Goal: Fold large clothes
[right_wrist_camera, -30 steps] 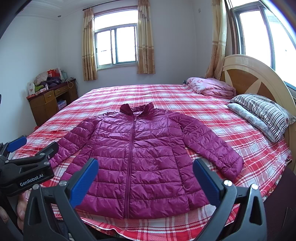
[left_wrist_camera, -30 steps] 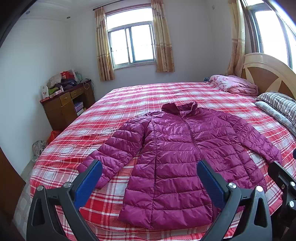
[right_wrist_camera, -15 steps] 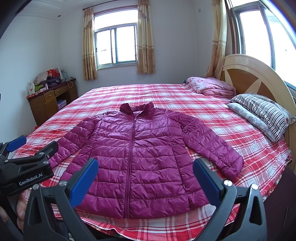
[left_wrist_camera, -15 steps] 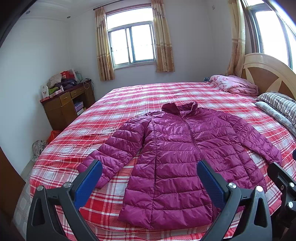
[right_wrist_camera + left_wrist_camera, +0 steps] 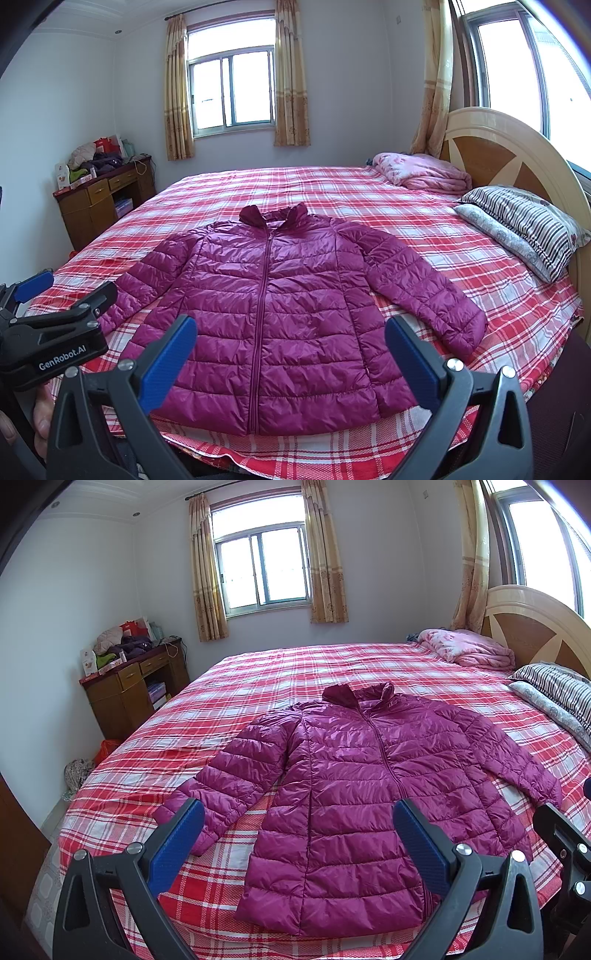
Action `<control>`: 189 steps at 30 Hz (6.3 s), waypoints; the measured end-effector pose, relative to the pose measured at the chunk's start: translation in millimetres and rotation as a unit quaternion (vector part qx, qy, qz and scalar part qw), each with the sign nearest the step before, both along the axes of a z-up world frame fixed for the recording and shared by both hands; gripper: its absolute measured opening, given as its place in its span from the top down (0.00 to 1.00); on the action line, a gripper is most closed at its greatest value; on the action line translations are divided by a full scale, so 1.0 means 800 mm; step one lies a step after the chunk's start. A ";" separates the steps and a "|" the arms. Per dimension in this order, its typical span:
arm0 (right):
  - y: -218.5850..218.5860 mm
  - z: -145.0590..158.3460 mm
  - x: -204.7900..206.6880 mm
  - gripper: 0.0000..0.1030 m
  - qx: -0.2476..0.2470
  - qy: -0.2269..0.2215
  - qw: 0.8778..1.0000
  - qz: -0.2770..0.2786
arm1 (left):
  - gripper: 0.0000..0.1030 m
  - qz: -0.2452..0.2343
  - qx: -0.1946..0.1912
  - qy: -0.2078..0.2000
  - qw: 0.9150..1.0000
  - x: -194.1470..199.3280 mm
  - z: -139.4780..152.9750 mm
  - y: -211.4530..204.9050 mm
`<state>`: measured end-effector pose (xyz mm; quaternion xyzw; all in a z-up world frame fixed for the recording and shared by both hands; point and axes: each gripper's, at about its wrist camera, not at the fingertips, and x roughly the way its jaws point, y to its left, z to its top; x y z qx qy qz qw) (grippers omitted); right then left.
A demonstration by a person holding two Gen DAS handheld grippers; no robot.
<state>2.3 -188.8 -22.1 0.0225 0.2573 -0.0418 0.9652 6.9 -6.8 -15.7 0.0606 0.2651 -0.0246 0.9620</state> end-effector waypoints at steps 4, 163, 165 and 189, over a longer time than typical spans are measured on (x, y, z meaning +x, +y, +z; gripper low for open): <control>0.001 -0.001 0.000 0.00 0.000 0.001 1.000 0.000 | 0.01 0.000 0.000 0.000 1.000 0.000 0.000 0.000; 0.016 -0.150 0.349 0.83 -0.042 0.152 0.981 0.112 | 0.01 0.091 0.071 0.042 0.992 0.366 -0.104 0.028; 0.028 -0.171 0.357 0.83 -0.052 0.173 0.975 0.132 | 0.01 0.077 0.074 0.040 0.994 0.366 -0.104 0.007; -0.161 -0.168 0.441 0.83 0.057 0.153 0.987 -0.008 | 0.01 0.077 0.184 0.089 0.976 0.413 -0.198 -0.076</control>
